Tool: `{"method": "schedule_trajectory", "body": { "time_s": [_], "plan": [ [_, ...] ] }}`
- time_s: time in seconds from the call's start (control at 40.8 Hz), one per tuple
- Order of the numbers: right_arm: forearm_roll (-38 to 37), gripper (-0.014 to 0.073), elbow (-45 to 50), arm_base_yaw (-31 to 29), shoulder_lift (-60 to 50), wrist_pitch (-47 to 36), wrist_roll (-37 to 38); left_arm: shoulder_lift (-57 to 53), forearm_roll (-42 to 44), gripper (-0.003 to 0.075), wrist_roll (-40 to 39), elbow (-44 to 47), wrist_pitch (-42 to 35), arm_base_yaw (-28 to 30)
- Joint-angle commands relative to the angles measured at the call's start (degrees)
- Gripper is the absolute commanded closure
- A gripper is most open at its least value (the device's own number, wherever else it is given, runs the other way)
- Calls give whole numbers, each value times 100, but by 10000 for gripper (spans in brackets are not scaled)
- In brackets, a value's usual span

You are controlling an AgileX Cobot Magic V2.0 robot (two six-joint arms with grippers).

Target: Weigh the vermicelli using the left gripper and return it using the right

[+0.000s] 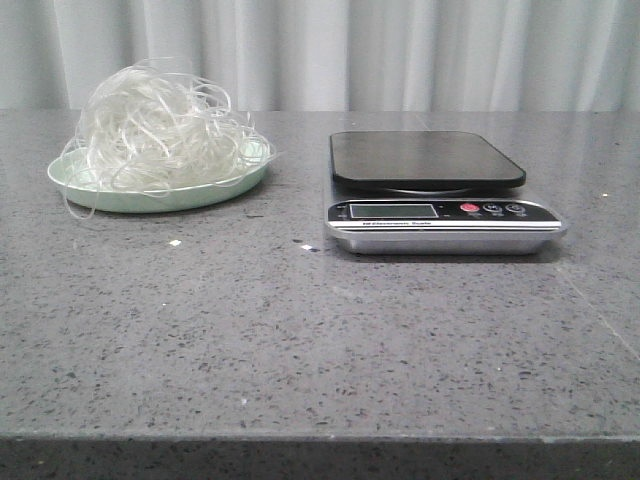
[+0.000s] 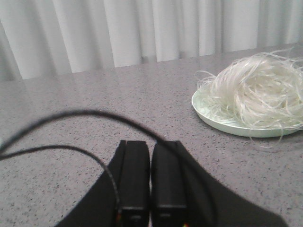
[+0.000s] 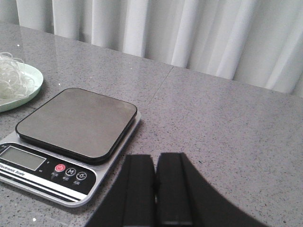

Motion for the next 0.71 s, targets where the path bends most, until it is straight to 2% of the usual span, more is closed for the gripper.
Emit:
{"method": "schedule_trajectory", "body": {
  "time_s": [0.0, 0.123, 0.221, 0.27, 0.687],
  "plan": [
    [-29, 442, -139, -25, 16, -378, -52, -431, -35, 583, -81, 151, -483, 124],
    [-29, 442, -139, -25, 23, -361, -52, -456, -75, 583, -101, 557, -760, 154],
    [-29, 442, -139, -25, 23, -343, -52, -496, -75, 583, -323, 928, -1297, 128],
    [-29, 442, -139, -25, 23, -337, -52, -496, -3, 583, -527, 891, -1039, 88],
    [-29, 442, -139, -25, 23, -337, -52, -496, 88, 583, -539, 904, -1043, -41]
  ]
}}
